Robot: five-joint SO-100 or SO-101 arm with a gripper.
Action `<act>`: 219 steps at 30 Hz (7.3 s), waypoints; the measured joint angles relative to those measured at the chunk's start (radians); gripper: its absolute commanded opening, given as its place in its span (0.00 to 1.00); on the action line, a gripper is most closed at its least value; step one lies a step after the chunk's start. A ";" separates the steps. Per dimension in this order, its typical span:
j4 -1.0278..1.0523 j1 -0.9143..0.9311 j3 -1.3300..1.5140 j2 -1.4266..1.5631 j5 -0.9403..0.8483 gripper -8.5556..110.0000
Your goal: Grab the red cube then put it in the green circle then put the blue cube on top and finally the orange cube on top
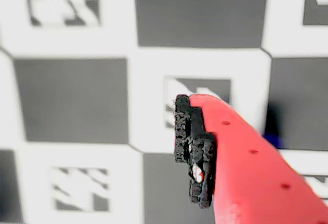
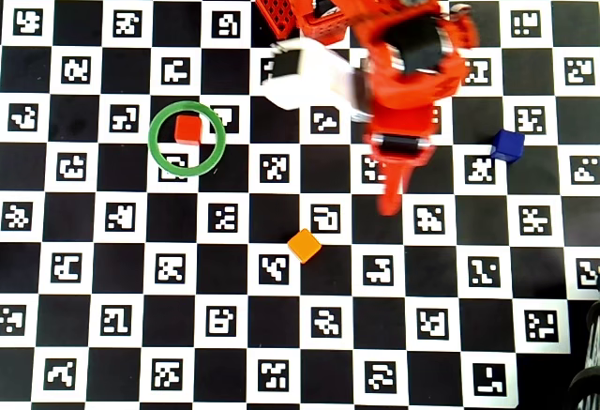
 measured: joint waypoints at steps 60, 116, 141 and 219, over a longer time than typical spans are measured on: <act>-0.706 -0.497 0.233 -0.500 0.434 0.47; -0.749 -0.431 0.222 -0.512 0.635 0.24; -0.043 -0.163 -0.293 -0.511 0.071 0.13; -0.595 1.330 0.686 0.040 -1.305 0.12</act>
